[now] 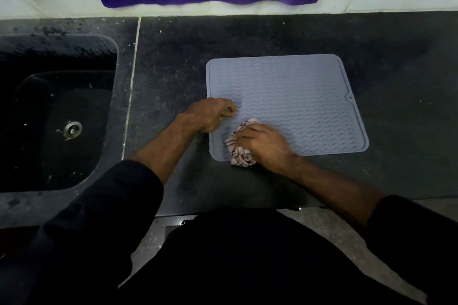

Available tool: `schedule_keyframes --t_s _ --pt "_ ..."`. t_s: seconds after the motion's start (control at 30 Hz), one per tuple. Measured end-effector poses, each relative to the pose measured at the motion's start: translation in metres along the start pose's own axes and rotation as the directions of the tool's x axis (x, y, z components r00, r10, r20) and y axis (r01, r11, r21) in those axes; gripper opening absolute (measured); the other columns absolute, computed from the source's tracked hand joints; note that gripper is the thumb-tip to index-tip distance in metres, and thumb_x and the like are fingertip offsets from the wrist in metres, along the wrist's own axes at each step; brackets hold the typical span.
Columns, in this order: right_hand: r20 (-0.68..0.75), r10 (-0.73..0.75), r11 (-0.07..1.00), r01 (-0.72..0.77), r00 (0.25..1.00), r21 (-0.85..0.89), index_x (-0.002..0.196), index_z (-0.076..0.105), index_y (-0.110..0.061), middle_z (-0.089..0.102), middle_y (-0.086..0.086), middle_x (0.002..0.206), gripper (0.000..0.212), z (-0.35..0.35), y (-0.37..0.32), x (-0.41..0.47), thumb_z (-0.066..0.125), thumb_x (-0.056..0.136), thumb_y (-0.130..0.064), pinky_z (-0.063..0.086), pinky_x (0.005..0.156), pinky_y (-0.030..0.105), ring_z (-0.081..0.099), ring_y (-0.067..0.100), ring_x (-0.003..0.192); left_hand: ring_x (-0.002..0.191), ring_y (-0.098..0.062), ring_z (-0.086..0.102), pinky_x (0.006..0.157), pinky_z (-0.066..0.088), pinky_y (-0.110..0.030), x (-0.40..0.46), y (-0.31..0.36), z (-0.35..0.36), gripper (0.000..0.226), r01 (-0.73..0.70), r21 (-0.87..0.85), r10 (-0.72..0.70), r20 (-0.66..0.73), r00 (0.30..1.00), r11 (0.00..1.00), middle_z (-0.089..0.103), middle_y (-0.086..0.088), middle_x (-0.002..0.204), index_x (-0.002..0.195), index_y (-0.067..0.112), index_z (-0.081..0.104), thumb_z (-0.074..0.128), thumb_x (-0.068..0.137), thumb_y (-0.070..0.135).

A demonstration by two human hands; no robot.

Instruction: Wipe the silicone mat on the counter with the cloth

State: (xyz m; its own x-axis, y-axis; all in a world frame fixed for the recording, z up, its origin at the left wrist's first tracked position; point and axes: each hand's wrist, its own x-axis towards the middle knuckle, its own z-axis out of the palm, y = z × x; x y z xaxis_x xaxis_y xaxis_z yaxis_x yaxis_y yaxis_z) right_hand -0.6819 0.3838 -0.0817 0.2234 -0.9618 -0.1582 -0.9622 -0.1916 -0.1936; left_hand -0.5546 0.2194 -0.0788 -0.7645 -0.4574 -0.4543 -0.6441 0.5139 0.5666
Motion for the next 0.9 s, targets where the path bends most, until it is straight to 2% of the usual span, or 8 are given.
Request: schedule_keyframes --t_s 0.13,0.3,0.43,0.5,0.57,0.7,0.8,0.9 --pt "-0.063 -0.008 0.999 0.011 0.998 0.046 0.121 0.063 -0.009 0.060 0.012 0.128 0.039 -0.007 0.001 0.002 0.061 0.082 -0.009 0.041 0.103 0.041 0.052 0.031 0.122 0.125 -0.013 0.053 0.104 0.044 -0.029 0.001 0.000 -0.001 0.053 -0.008 0.013 0.008 0.004 1.000 1.000 0.057 -0.001 0.136 0.128 0.014 0.054 0.053 0.084 -0.014" --pt "-0.049 -0.107 0.994 0.108 0.993 0.023 0.124 0.060 -0.017 0.054 0.004 0.136 0.034 0.007 -0.035 0.025 0.052 0.091 -0.018 0.031 0.108 0.038 0.043 0.025 0.130 0.125 -0.014 0.054 0.103 0.046 -0.033 0.001 0.001 -0.005 0.048 -0.037 0.036 0.037 0.008 0.999 0.999 0.058 -0.003 0.134 0.124 0.013 0.056 0.053 0.083 -0.012" --pt "0.013 -0.038 0.999 0.038 0.999 0.021 0.133 0.052 -0.020 0.049 0.000 0.142 0.041 0.006 -0.008 0.004 0.051 0.092 -0.021 0.028 0.112 0.035 0.037 0.020 0.135 0.126 -0.013 0.051 0.105 0.043 -0.030 -0.001 -0.001 -0.003 0.056 -0.016 0.022 0.016 -0.006 1.000 1.000 0.056 0.000 0.136 0.126 0.016 0.056 0.045 0.082 -0.017" --pt "0.026 0.030 0.999 -0.031 0.999 0.023 0.130 0.055 -0.016 0.053 0.004 0.139 0.042 -0.003 0.011 -0.008 0.055 0.088 -0.017 0.032 0.110 0.035 0.042 0.022 0.132 0.126 -0.011 0.051 0.103 0.042 -0.025 -0.002 -0.002 -0.001 0.055 -0.011 0.005 0.011 -0.013 1.000 1.000 0.056 0.001 0.136 0.126 0.017 0.055 0.043 0.084 -0.016" --pt "-0.028 0.041 0.997 -0.039 0.999 0.062 0.121 0.062 -0.009 0.060 0.012 0.129 0.039 -0.009 0.018 -0.011 0.060 0.083 -0.009 0.040 0.105 0.039 0.052 0.029 0.123 0.125 -0.013 0.053 0.103 0.044 -0.028 -0.002 -0.001 -0.002 0.052 -0.018 0.022 0.018 -0.010 1.000 1.000 0.057 0.001 0.135 0.126 0.017 0.056 0.045 0.085 -0.014" --pt "-0.037 0.000 0.999 0.002 0.999 0.053 0.129 0.056 -0.011 0.053 0.011 0.138 0.041 -0.007 -0.016 0.018 0.056 0.088 -0.013 0.034 0.110 0.038 0.045 0.027 0.129 0.119 -0.018 0.057 0.099 0.048 -0.039 0.003 0.002 -0.006 0.043 -0.021 0.075 0.021 0.000 1.000 0.997 0.061 0.000 0.130 0.119 0.019 0.059 0.056 0.084 -0.006" --pt "-0.057 0.052 0.999 -0.053 0.997 -0.012 0.129 0.055 -0.014 0.050 0.007 0.139 0.039 0.000 -0.034 0.031 0.050 0.090 -0.011 0.034 0.109 0.037 0.042 0.026 0.130 0.118 -0.013 0.058 0.098 0.049 -0.035 0.003 0.000 -0.005 0.040 -0.029 0.063 0.030 -0.012 0.999 0.998 0.063 0.000 0.128 0.118 0.019 0.059 0.060 0.084 -0.003" --pt "-0.042 0.160 0.987 -0.161 0.986 -0.021 0.128 0.054 -0.013 0.051 0.007 0.137 0.040 -0.002 -0.020 0.019 0.054 0.088 -0.011 0.036 0.107 0.037 0.044 0.027 0.127 0.121 -0.012 0.056 0.099 0.047 -0.030 0.001 -0.002 -0.002 0.047 -0.022 0.036 0.023 -0.029 0.999 0.999 0.061 0.001 0.131 0.122 0.017 0.058 0.054 0.083 -0.010"
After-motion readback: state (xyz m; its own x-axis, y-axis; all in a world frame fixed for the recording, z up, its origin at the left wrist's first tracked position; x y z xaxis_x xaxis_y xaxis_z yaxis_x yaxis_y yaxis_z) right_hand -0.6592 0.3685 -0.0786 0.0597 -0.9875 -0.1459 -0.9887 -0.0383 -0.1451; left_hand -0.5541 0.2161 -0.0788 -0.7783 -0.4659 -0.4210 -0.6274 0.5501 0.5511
